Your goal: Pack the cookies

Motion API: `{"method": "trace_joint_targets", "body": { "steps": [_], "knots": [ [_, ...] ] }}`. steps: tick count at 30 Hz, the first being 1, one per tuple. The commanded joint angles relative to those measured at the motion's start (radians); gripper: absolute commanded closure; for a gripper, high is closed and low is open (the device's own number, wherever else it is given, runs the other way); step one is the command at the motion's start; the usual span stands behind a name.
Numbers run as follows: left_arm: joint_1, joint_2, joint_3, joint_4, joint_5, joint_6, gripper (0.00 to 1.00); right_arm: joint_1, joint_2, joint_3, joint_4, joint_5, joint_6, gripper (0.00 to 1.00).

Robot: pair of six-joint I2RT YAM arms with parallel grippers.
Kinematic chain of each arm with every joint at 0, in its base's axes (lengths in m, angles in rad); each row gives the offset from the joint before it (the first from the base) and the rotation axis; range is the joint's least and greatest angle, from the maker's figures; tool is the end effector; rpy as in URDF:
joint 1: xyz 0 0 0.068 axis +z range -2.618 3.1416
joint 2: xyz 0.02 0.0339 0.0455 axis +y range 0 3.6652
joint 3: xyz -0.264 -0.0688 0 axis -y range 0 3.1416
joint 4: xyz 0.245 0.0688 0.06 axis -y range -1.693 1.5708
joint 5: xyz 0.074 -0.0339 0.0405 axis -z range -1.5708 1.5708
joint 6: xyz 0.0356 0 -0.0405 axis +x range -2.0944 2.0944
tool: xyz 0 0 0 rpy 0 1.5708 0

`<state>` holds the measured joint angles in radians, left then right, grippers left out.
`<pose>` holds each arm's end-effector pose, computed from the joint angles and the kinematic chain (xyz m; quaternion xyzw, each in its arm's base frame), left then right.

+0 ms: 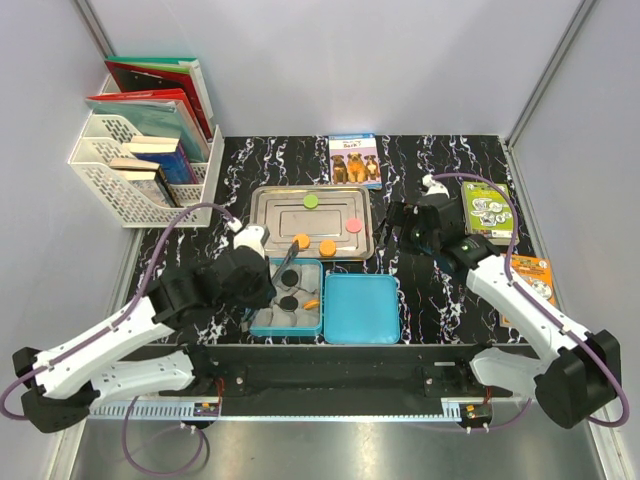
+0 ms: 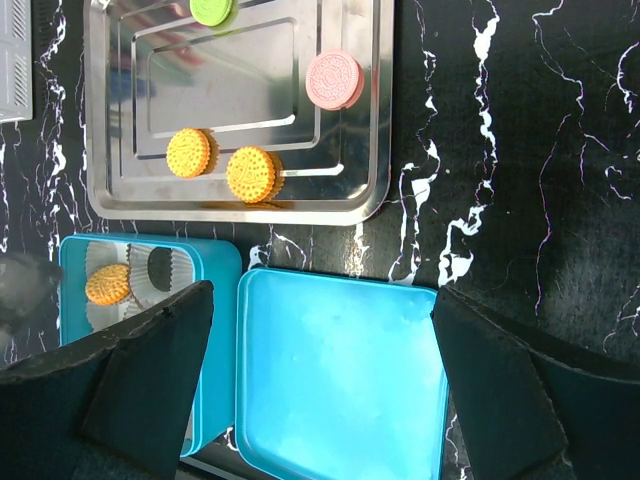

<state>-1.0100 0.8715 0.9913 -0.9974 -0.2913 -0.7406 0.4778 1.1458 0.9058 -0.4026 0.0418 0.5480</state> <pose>0.0912 -0.1260 0.3212 0.0761 0.9288 -0.1706 0.3202 0.2237 0.1141 0.2884 0.0407 0.8932 0.2033 0.3991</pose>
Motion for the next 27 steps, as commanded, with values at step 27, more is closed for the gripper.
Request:
{"method": "trace_joint_targets", "body": {
  "steps": [27],
  "knots": [
    [0.741, 0.457, 0.023, 0.224, -0.051, 0.161, 1.0, 0.002, -0.107, -0.068, 0.018, -0.019, -0.01, 0.02]
  ]
}}
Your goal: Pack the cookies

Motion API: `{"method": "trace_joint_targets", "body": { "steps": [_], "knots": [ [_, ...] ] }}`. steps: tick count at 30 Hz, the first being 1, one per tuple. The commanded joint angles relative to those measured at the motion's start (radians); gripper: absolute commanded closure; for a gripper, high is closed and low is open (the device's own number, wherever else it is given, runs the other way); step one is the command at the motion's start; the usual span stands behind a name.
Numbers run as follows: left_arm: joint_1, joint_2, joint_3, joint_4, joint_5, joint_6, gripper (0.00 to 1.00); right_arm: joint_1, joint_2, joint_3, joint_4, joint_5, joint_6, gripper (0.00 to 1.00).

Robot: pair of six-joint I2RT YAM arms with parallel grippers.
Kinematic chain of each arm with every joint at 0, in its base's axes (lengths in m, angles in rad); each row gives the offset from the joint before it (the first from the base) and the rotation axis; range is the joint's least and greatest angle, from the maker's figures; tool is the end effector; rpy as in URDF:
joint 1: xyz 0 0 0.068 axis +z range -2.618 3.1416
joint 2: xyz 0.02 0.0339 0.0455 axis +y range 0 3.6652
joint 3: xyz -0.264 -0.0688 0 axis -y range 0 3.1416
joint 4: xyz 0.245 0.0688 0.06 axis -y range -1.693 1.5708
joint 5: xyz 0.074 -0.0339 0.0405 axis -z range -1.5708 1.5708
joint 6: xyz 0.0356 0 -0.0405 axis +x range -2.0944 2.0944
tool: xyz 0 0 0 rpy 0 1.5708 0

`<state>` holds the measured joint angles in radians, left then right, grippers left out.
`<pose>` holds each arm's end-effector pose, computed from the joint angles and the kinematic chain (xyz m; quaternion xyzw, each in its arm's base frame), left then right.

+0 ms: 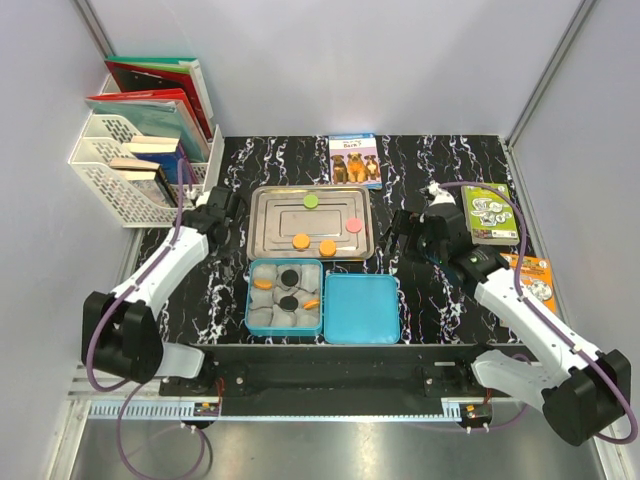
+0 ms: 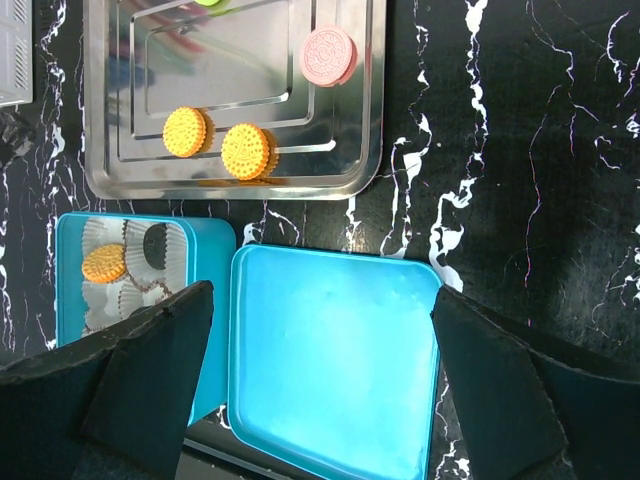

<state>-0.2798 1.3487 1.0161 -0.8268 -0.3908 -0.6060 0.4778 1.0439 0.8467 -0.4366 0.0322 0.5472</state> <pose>0.2496 -0.0576 0.2497 -0.1951 0.9411 0.0859 0.2625 0.2026 0.1036 0.2876 0.0382 0.8913 0.2089 0.4005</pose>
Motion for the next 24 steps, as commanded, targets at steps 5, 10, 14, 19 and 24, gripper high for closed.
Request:
{"method": "trace_joint_targets", "body": {
  "steps": [5, 10, 14, 19, 24],
  "knots": [
    [0.047, 0.01, -0.04, 0.064, 0.053, 0.061, 1.0, 0.002, 0.013, -0.029, 0.091, -0.029, 0.002, 0.02],
    [0.109, 0.093, -0.12, 0.098, 0.141, 0.045, 0.89, 0.002, 0.019, -0.044, 0.101, -0.028, 0.01, 0.02],
    [0.143, 0.144, -0.126, 0.13, 0.268, 0.035, 0.75, 0.002, 0.007, -0.052, 0.093, -0.023, 0.007, 0.02],
    [0.154, 0.158, -0.122, 0.138, 0.332, 0.051, 0.58, 0.002, -0.002, -0.046, 0.065, -0.014, 0.01, 0.02],
    [0.154, 0.037, -0.128, 0.132, 0.308, 0.051, 0.22, 0.002, 0.002, -0.044, 0.058, 0.0, 0.013, 0.02]
  ]
}}
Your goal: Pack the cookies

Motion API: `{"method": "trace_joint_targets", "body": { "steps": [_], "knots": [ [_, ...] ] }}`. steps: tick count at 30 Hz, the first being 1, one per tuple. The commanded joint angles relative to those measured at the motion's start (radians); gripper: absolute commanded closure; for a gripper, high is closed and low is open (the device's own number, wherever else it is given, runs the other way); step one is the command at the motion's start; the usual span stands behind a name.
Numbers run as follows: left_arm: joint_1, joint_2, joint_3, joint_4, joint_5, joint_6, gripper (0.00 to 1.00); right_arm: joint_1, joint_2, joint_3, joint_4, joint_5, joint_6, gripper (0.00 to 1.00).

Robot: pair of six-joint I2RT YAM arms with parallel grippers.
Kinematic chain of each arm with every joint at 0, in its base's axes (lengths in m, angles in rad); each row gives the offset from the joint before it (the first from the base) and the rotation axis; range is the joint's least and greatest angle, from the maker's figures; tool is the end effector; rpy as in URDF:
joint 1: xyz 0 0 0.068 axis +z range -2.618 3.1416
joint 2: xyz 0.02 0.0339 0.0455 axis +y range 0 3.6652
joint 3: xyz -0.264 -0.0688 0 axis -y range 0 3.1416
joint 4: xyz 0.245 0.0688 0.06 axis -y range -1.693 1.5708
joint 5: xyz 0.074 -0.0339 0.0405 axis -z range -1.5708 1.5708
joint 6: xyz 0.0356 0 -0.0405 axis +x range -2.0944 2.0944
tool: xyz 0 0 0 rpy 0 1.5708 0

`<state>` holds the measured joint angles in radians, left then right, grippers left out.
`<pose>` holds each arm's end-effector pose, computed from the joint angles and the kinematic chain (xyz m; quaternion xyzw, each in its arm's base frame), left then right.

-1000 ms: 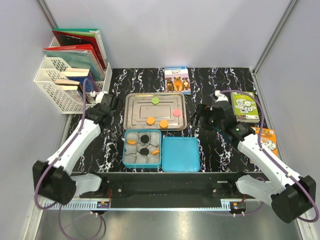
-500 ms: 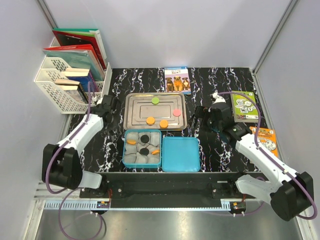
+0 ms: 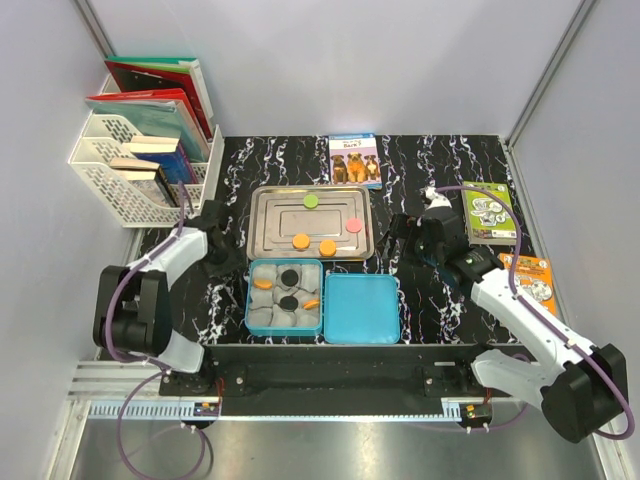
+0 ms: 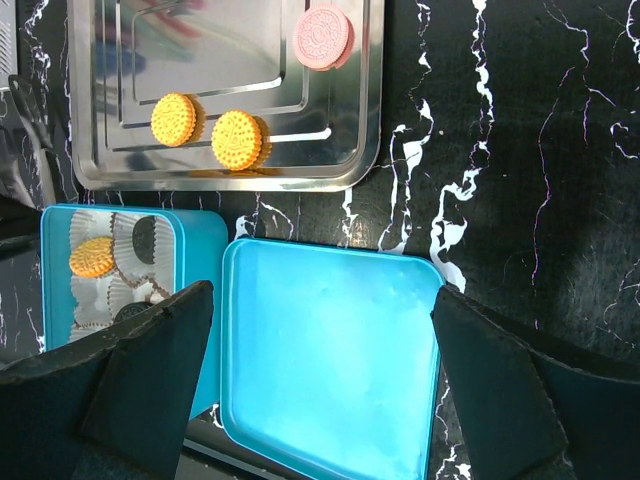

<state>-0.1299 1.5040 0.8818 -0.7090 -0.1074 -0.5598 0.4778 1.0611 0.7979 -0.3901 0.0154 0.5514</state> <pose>0.2607 -0.0302 0.1766 -0.2177 0.9672 0.0098 0.1303 0.2048 0.1055 0.2715 0.0364 0.8958 0.2119 0.3889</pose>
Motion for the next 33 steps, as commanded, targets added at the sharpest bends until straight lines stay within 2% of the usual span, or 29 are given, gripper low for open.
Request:
{"method": "trace_joint_targets", "body": {
  "steps": [1, 2, 3, 4, 8, 11, 16, 17, 25, 28, 33],
  "knots": [
    [0.004, -0.135, 0.006, 0.008, 0.018, 0.006, 0.18, 0.002, -0.01, 0.01, 0.005, 0.014, 0.007, 0.02],
    [0.004, -0.151, 0.009, 0.006, 0.005, 0.005, 0.15, 0.004, 0.0, 0.015, 0.0, 0.015, 0.007, 0.02],
    [0.004, -0.184, 0.011, -0.007, -0.005, 0.005, 0.04, 0.002, 0.005, 0.023, -0.009, 0.018, 0.005, 0.02],
    [0.004, -0.203, 0.011, -0.01, -0.017, 0.008, 0.01, 0.004, 0.007, 0.027, -0.015, 0.021, 0.001, 0.0],
    [-0.02, -0.338, 0.017, -0.035, -0.084, 0.012, 0.01, 0.002, 0.014, 0.034, -0.056, 0.017, -0.028, 0.0],
    [-0.079, -0.453, 0.017, -0.03, -0.11, -0.005, 0.01, 0.002, 0.007, -0.008, -0.082, -0.003, -0.024, 0.02],
    [-0.218, -0.571, 0.029, -0.01, -0.138, -0.029, 0.01, 0.015, -0.001, -0.107, -0.119, -0.063, 0.041, 0.15],
    [-0.259, -0.596, 0.028, -0.004, -0.149, -0.044, 0.01, 0.022, -0.001, -0.136, -0.112, -0.069, 0.054, 0.2],
    [-0.375, -0.63, -0.003, 0.009, -0.193, -0.107, 0.01, 0.142, 0.122, -0.16, -0.116, -0.02, 0.169, 0.32],
    [-0.398, -0.63, -0.007, 0.014, -0.195, -0.112, 0.01, 0.145, 0.112, -0.177, -0.118, 0.014, 0.203, 0.39],
    [-0.425, -0.634, -0.004, 0.025, -0.206, -0.104, 0.01, 0.145, 0.117, -0.216, -0.127, 0.046, 0.269, 0.44]
  ]
}}
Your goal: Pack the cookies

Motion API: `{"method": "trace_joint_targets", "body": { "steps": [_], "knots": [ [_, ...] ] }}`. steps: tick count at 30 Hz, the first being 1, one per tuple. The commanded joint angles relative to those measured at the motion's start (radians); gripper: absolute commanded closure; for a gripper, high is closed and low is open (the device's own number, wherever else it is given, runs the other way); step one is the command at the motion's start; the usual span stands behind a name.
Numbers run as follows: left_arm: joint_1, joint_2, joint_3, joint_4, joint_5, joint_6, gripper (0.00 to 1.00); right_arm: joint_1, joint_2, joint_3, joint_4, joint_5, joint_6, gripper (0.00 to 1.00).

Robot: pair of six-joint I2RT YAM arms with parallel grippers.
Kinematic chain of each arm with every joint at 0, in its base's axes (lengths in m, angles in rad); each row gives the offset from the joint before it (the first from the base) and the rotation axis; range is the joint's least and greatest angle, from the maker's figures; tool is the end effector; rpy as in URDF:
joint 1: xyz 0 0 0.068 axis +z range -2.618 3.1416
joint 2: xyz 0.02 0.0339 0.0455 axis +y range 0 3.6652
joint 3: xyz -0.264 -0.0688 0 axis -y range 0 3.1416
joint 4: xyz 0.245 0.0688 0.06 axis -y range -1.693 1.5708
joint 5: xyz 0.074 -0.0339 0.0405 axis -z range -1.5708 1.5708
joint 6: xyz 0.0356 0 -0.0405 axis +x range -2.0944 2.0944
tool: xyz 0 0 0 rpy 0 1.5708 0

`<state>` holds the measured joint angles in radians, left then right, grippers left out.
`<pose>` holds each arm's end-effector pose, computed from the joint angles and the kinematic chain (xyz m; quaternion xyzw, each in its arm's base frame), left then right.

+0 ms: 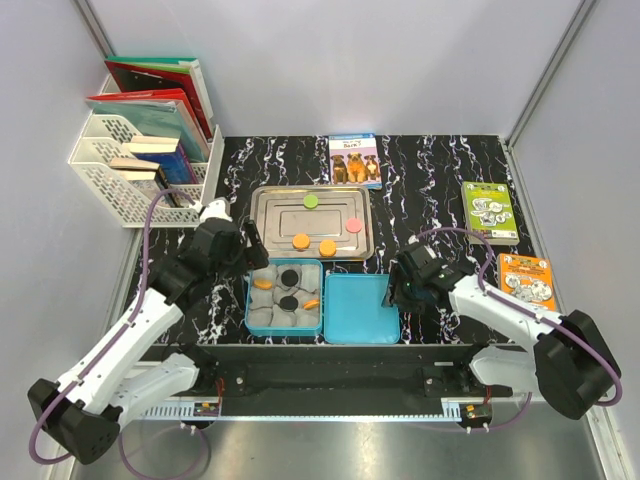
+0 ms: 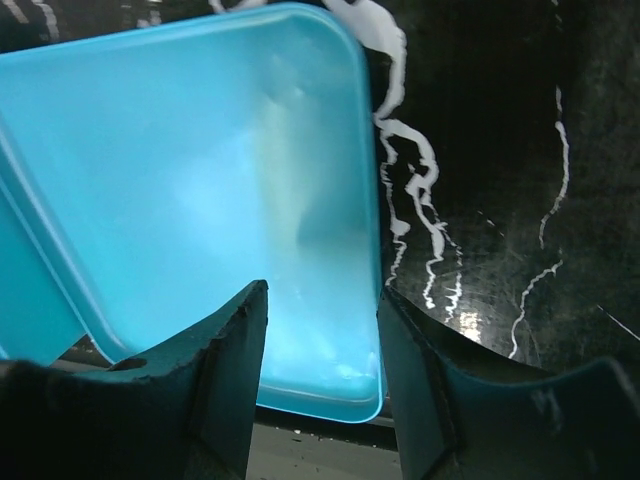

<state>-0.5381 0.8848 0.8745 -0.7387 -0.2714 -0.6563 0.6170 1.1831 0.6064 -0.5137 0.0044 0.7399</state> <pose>0.1575 -0.0829 0.3015 -0.1076 0.9036 -0.1200 0.3970 0.1705 0.1208 0.1774 0.0602 0.9694 0.1476 0.1866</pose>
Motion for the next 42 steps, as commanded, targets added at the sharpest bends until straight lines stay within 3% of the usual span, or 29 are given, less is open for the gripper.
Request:
{"method": "trace_joint_targets", "body": {
  "steps": [1, 7, 14, 25, 27, 35, 42],
  "knots": [
    [-0.02, -0.014, 0.003, 0.056, -0.042, -0.008, 0.01, 0.007, 0.001, -0.03, -0.005, 0.066, 0.087, 0.46],
    [-0.036, 0.0, 0.004, 0.064, -0.035, -0.003, 0.01, 0.007, 0.067, -0.043, 0.006, 0.088, 0.105, 0.48],
    [-0.057, -0.006, 0.008, 0.064, -0.031, -0.008, 0.01, 0.007, 0.135, -0.063, 0.069, 0.06, 0.093, 0.61],
    [-0.071, 0.0, 0.014, 0.065, -0.035, -0.008, 0.01, 0.007, 0.009, -0.04, -0.015, 0.101, 0.113, 1.0],
    [-0.075, 0.002, 0.014, 0.064, -0.038, -0.008, 0.01, 0.007, -0.046, -0.024, -0.048, 0.115, 0.116, 1.0],
    [-0.083, 0.019, 0.023, 0.067, -0.032, -0.008, 0.01, 0.007, -0.197, 0.255, -0.293, 0.166, 0.056, 1.0],
    [-0.106, 0.054, 0.054, 0.091, -0.034, 0.026, 0.01, 0.007, -0.197, 0.583, -0.416, 0.204, -0.026, 1.0]
  ]
}}
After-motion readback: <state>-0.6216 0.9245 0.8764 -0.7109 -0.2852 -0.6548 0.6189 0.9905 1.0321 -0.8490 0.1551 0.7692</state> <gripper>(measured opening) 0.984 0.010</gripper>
